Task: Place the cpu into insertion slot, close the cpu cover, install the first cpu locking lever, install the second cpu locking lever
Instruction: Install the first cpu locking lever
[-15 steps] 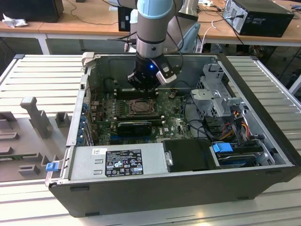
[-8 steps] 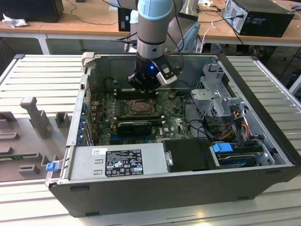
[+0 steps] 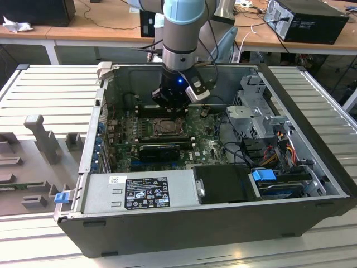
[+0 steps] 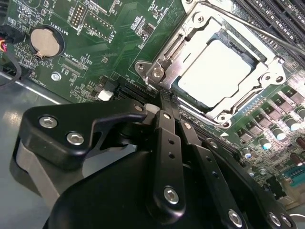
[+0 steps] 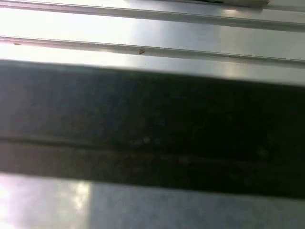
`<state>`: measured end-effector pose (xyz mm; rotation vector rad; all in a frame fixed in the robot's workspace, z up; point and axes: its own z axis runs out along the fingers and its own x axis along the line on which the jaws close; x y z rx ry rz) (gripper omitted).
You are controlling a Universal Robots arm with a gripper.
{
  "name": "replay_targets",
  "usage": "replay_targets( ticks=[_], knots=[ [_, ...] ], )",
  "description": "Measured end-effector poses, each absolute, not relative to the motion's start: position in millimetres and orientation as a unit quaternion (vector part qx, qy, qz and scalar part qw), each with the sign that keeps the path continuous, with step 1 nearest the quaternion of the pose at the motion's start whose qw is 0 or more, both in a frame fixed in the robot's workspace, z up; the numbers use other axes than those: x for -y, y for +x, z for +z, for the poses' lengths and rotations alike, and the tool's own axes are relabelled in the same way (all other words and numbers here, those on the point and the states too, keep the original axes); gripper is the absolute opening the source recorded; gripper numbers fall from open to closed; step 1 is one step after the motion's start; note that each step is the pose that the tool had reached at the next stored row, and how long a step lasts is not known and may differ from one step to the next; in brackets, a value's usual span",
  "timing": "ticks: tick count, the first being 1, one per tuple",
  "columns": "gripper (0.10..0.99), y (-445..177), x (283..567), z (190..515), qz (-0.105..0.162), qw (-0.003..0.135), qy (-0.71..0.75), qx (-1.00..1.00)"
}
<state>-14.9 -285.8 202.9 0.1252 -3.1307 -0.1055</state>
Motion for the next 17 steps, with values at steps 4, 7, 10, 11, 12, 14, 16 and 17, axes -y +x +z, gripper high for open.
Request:
replay_targets(
  ticks=[4,7,10,11,12,14,16,17],
  knots=[
    [0.106,-15,286,201,-0.040,0.003,0.040,0.998],
    [0.106,-15,286,213,-0.042,0.003,0.040,0.998],
    [0.106,-15,286,220,-0.042,0.003,0.040,0.998],
    [0.106,-15,287,220,-0.042,0.003,0.040,0.998],
    [0.106,-15,288,220,-0.042,0.003,0.040,0.998],
    [0.106,-15,290,220,-0.042,0.003,0.040,0.998],
    [0.106,-15,292,220,-0.042,0.003,0.040,0.998],
    [0.106,-15,293,220,-0.042,0.003,0.040,0.998]
  ],
)
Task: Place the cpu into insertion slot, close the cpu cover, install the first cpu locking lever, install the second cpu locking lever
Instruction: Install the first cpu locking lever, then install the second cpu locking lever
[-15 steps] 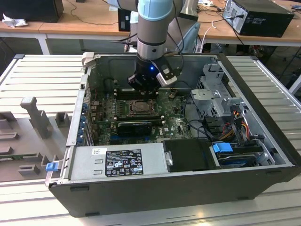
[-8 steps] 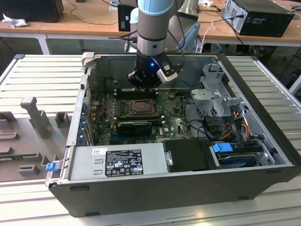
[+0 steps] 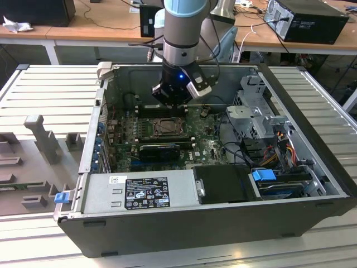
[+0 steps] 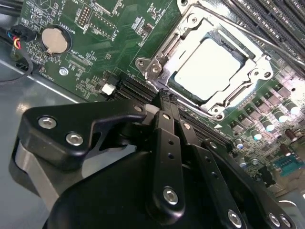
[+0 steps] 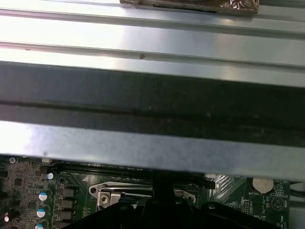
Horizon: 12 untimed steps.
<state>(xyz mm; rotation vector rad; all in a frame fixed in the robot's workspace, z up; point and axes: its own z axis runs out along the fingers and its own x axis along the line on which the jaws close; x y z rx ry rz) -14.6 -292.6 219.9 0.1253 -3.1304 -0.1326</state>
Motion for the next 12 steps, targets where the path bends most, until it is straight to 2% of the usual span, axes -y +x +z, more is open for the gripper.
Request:
replay_targets(
  ticks=[12],
  knots=[
    [0.106,-14.5,302.5,219.9,-0.042,0.003,0.040,0.998]
  ],
)
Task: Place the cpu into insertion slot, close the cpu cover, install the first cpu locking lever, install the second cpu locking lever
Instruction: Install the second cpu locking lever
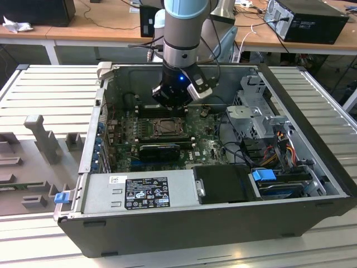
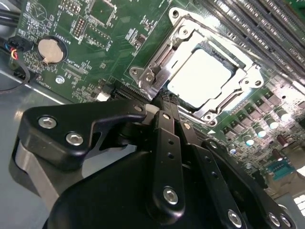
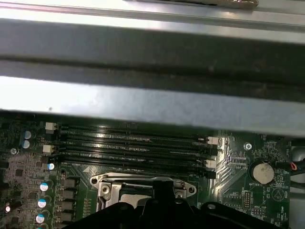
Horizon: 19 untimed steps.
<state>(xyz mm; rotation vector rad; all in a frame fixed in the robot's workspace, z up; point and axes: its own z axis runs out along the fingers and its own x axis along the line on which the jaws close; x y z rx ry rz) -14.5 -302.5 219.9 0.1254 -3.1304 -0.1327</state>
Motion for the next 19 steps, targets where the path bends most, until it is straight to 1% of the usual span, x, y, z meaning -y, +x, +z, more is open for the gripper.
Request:
replay_targets(
  ticks=[9,14,19],
  knots=[
    [0.106,-14.6,306.7,220.2,-0.042,0.003,0.040,0.998],
    [0.106,-14.5,306.6,227.6,-0.042,0.003,0.040,0.998],
    [0.106,-14.5,309.0,227.8,-0.042,0.003,0.040,0.998]
  ],
)
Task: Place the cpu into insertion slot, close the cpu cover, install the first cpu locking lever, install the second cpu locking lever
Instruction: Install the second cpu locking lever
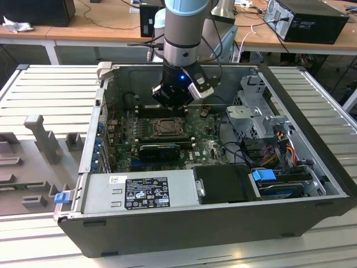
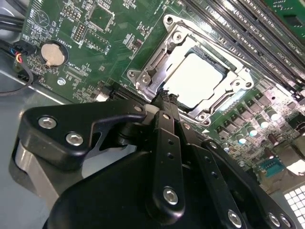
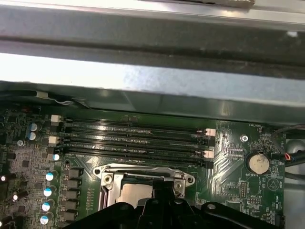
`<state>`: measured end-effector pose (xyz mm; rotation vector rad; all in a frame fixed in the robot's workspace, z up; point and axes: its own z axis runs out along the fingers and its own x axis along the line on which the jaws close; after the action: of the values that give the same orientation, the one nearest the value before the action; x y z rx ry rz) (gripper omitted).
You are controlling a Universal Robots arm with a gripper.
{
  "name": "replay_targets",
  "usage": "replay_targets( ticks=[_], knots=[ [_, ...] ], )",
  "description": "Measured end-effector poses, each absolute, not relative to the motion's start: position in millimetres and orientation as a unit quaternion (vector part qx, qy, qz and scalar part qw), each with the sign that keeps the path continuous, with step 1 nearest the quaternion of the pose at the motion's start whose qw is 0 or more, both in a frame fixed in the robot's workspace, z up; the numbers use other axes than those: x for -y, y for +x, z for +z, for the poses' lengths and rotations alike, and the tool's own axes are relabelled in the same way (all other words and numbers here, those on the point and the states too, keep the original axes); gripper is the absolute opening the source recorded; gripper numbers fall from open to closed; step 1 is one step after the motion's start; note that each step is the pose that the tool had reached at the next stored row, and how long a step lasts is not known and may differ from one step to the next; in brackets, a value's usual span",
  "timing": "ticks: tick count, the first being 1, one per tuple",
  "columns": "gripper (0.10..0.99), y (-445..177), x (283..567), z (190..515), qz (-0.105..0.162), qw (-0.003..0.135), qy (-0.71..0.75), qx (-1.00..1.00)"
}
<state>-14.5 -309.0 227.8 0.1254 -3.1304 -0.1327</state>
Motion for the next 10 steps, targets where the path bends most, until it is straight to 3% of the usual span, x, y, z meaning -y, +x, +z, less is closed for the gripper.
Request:
replay_targets(
  ticks=[10],
  knots=[
    [0.106,-14.5,316.2,227.8,-0.042,0.003,0.040,0.998]
  ],
)
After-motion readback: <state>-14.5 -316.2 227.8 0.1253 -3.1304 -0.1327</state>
